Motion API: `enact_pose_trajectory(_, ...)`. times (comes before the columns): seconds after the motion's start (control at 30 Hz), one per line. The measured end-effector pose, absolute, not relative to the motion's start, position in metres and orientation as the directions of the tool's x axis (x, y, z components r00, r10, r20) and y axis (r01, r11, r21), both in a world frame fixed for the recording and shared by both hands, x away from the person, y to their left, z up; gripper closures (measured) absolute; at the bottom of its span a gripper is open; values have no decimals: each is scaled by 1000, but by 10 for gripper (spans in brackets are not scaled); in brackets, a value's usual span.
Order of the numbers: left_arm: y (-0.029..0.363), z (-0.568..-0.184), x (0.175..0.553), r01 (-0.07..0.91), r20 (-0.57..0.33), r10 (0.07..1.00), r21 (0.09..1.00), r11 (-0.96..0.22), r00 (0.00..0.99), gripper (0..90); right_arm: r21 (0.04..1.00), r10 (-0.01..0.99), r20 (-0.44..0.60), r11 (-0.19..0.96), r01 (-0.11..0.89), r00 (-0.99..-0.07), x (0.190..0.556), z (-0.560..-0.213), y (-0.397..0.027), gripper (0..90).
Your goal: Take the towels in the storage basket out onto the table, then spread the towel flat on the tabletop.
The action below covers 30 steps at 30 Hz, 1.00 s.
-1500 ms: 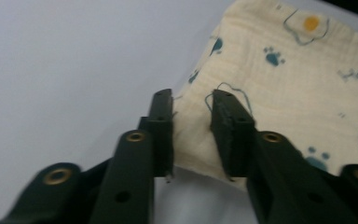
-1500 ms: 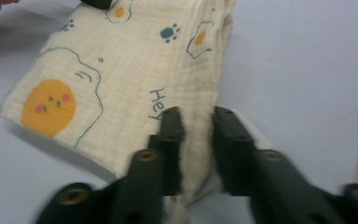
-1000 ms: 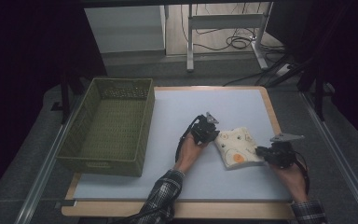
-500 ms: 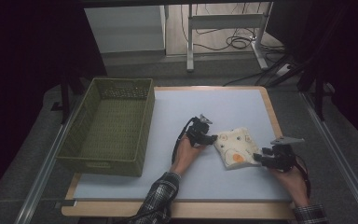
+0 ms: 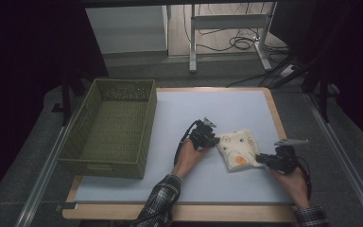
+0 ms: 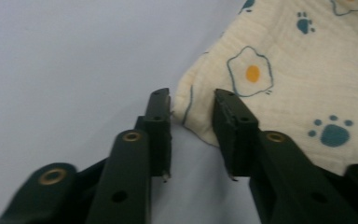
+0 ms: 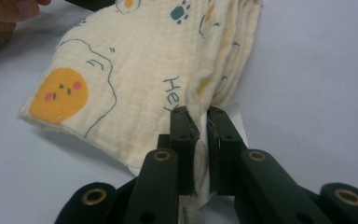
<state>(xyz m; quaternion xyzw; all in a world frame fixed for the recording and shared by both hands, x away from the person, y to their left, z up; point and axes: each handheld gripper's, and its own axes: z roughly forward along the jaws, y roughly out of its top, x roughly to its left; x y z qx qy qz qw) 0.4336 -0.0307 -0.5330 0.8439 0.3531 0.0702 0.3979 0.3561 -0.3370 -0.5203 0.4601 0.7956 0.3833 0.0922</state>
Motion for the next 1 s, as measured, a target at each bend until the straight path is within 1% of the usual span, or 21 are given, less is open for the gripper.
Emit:
enact_pose_trajectory(0.03, -30, -533, 434, 546, -182, 643, 720, -428, 744, 749, 696, 803, 208, 280, 661, -559, 356, -520, -337, 823)
enact_pose_trajectory(0.07, -29, -534, 435, 555, -211, 632, 720, -416, 746, 801, 695, 801, 210, 281, 662, -561, 356, -520, -338, 824)
enact_pose_trajectory(0.1, -28, -535, 434, 556, -216, 630, 722, -411, 746, 830, 699, 800, 216, 275, 661, -561, 356, -521, -338, 825)
enact_pose_trajectory(0.2, -28, -535, 434, 555, -218, 629, 726, -407, 746, 857, 701, 799, 228, 262, 663, -557, 355, -521, -339, 828)
enact_pose_trajectory(0.43, -28, -525, 432, 522, -173, 631, 740, -423, 756, 865, 714, 791, 217, 271, 646, -572, 350, -513, -338, 830)
enact_pose_trajectory(0.83, -20, -508, 427, 499, -141, 633, 751, -433, 761, 862, 737, 770, 205, 285, 613, -605, 345, -498, -330, 830)
enact_pose_trajectory(1.0, -14, -499, 425, 488, -114, 636, 748, -450, 763, 861, 746, 758, 209, 285, 602, -618, 344, -494, -325, 830)
